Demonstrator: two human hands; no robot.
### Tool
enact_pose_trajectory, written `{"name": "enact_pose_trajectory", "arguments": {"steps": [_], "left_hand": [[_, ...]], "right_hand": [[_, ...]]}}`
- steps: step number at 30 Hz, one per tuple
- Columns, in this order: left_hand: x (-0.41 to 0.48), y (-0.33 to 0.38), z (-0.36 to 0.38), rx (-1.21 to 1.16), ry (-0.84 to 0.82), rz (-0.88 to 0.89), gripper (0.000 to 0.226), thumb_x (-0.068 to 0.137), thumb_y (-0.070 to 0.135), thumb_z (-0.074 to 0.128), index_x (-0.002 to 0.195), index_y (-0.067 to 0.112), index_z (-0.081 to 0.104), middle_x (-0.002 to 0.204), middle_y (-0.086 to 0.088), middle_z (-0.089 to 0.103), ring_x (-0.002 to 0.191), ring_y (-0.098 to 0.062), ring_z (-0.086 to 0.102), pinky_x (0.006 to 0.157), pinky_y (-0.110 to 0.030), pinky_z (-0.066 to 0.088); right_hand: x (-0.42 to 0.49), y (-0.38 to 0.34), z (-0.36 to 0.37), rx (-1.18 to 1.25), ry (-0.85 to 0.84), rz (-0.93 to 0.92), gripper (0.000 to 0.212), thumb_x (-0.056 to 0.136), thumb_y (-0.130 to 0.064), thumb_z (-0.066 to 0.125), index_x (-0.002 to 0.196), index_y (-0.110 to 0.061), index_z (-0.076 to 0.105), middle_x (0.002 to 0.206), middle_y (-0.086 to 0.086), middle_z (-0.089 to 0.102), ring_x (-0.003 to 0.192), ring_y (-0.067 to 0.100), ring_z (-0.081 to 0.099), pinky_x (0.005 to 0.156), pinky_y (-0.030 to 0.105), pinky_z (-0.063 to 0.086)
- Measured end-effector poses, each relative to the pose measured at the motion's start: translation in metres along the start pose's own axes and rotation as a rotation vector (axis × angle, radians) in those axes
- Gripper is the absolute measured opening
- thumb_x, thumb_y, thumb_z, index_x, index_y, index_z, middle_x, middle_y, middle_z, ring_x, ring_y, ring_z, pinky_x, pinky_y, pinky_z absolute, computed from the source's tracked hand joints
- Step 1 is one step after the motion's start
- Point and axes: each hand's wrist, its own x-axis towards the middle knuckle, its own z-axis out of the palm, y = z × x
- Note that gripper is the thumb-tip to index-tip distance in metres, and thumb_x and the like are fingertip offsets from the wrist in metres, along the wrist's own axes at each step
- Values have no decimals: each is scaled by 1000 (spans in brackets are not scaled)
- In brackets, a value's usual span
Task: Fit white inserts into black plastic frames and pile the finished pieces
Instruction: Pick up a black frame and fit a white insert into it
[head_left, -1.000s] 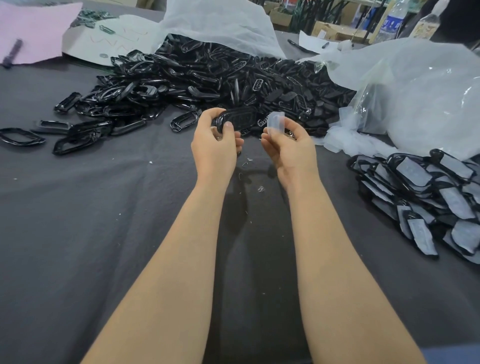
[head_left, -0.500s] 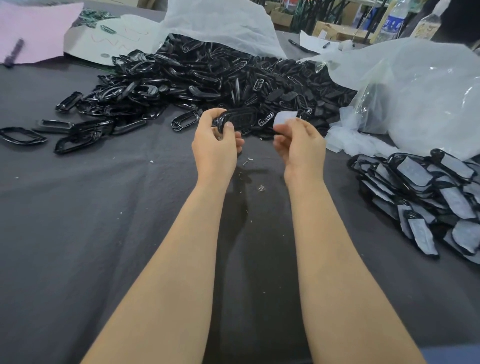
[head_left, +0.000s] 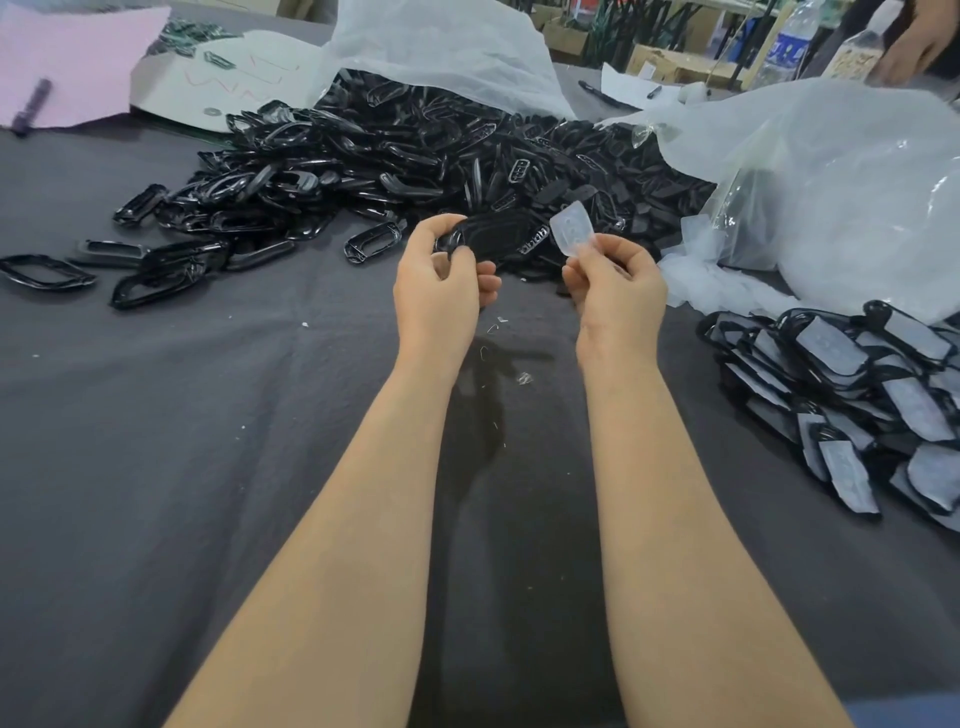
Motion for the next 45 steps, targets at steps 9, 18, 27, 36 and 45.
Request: {"name": "enact_pose_trajectory", "arguments": {"steps": [9,18,27,36,45], "left_hand": [[-1,-2,1,70,-37,30,27,100,6,37,111,24,54,74,-4,62,57,-7,59,54,-19,48],[-5,-1,4,171,-83,93,27,101,6,35,111,23,54,79,-2,64,57,-4,61,65,-23,57],[-8,0,6,209,-123,133,26,101,3,35,109,21,52,78,2,62,57,0,62,67,-24,58],[-10,-2,5,264,-126,192,13,98,12,53,108,20,50,77,2,63,57,3,61,60,-16,54],[-9,-1,1,277,-102,143,14,97,11,53,104,23,49,75,0,64,60,-5,63,71,-34,60]], "right_hand": [[-10,-7,4,-314,-280,-237,16,92,-7,59,92,-22,64,77,-3,63,64,1,57,66,18,50],[-11,4,10,-514,-174,-357,3,90,-11,62,88,-12,62,82,2,64,83,23,64,82,44,54],[-16,10,13,-494,-100,-374,5,91,-11,60,87,-13,58,87,0,60,83,17,58,83,33,50],[-18,12,14,-409,-81,-327,17,90,-8,62,100,-12,50,82,-7,57,83,14,61,86,42,53],[-9,14,11,-326,-230,-105,19,92,-9,60,108,1,63,94,10,66,79,12,62,67,18,53]]}}
